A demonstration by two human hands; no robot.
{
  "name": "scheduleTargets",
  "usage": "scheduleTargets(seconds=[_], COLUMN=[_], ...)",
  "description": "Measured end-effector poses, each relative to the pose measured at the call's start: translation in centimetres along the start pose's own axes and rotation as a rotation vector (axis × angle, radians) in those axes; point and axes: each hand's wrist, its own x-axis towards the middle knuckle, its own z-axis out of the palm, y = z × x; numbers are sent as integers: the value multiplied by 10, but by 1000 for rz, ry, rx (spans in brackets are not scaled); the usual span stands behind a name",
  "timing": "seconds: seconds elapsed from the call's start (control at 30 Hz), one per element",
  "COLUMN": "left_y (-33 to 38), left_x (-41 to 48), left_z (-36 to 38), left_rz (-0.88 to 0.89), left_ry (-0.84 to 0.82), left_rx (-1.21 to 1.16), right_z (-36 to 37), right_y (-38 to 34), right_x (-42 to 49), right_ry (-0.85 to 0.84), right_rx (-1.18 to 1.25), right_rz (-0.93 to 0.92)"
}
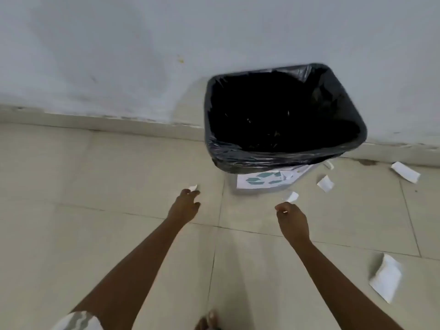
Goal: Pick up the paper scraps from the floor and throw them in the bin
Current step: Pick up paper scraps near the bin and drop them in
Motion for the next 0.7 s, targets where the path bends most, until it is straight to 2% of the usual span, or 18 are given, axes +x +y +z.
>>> scheduleTargets(seconds=[0.13,0.27,0.33,0.4,0.47,0.57,0.7], left_y=[-28,-38,-38,-33,-28,-24,-3], left_x=[54,85,86,78,65,43,24], left_z=[36,67,77,82,89,108,123], left_rz=[-24,70,129,101,70,124,198], left_ry=[-58,-46,13,81,138,186,166], left_rx=[215,337,344,244,211,330,387], right_z=[25,42,44,41,39,38,23], right_y=[37,64,69,74,80,91,113], right_x=[47,78,87,91,90,81,63], right_ry=[13,-41,-70,-107,-118,-94,-56], right_rx=[-290,-437,-504,-551,-526,-458,-320], right_rz=[-92,-81,-98,-139,-159,-156,-99])
